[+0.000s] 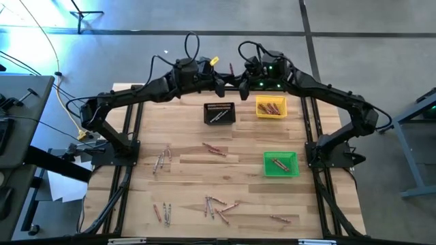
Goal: Sort crayons
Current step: Put the red crayon into the yellow basket
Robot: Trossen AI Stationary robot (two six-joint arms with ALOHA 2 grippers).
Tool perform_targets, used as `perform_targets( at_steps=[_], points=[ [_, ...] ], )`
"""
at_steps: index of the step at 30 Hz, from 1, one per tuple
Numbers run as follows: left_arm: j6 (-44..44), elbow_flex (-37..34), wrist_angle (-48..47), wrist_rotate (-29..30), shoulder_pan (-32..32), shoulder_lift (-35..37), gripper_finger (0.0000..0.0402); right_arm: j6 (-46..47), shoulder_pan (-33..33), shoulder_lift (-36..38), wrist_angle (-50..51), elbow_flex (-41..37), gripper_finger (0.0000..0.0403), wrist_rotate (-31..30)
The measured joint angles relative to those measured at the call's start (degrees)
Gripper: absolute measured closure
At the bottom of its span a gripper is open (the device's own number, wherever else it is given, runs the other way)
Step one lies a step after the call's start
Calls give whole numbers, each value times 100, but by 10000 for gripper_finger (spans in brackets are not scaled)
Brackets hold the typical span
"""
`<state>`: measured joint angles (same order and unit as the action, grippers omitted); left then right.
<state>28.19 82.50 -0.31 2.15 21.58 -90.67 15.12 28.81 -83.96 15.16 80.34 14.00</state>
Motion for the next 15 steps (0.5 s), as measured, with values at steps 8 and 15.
perform_targets(
  at_steps=[8,15],
  points=[
    [-300,0,-127,-31,31,7,320,162,346,4,38,-2,393,-16],
    [-342,0,-741,-70,31,7,295,-320,1053,7,2155,-2,393,-352]
  ],
)
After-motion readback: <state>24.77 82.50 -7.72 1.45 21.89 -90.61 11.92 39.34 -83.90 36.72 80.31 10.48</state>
